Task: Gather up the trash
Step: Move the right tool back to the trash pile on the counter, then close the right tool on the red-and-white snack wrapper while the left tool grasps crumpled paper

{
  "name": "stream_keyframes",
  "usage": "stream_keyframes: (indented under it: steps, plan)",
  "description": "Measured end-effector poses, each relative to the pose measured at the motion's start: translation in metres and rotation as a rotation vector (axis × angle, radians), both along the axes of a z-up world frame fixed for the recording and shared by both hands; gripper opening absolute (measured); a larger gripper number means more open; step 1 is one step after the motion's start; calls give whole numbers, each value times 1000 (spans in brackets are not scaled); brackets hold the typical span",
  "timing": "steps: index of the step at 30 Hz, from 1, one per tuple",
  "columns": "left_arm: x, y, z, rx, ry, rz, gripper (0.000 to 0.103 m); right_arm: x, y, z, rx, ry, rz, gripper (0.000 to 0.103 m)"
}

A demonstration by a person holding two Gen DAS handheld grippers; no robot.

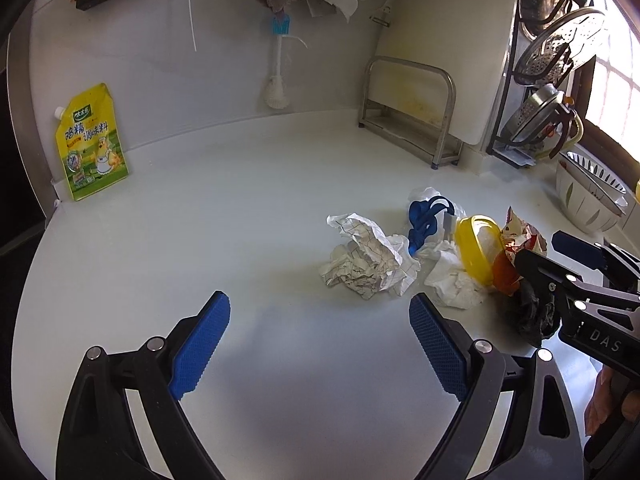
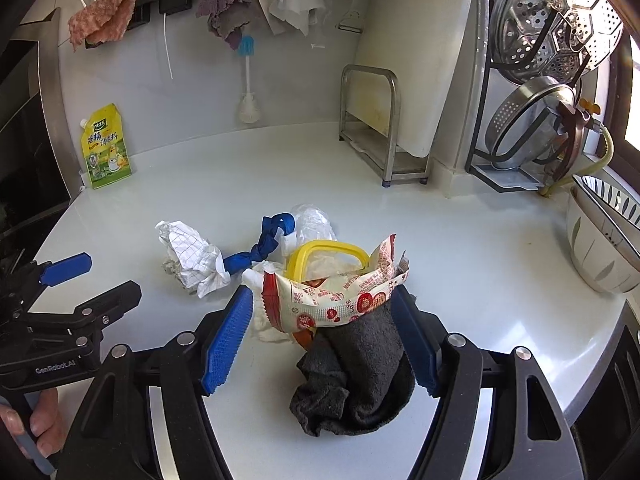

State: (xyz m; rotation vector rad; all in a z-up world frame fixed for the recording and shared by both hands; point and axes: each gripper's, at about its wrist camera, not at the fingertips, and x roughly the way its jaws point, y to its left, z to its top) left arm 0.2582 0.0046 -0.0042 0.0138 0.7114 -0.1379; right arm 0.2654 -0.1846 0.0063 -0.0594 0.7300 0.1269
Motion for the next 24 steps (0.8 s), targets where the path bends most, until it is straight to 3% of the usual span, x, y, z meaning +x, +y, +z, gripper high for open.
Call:
stream_keyframes:
  steps: [4,6,10,13,24]
  plan:
    - [0,-4,-2,20,2,-3,89,5,5,-6,-57,-6,1,68]
    - [1,-5,-1,30,-6,4,89,6,8,-8,-76,-6,10,58]
    - [5,-7,1,35,-6,13,89,4,9,-7,-84,-20,26,53]
    - [9,-13,2,24,0,1,89,1,8,-5,-91,-40,36,33]
    - [12,-26,-2,19,0,-10,89,-7,-7,5,27,-80,64,26]
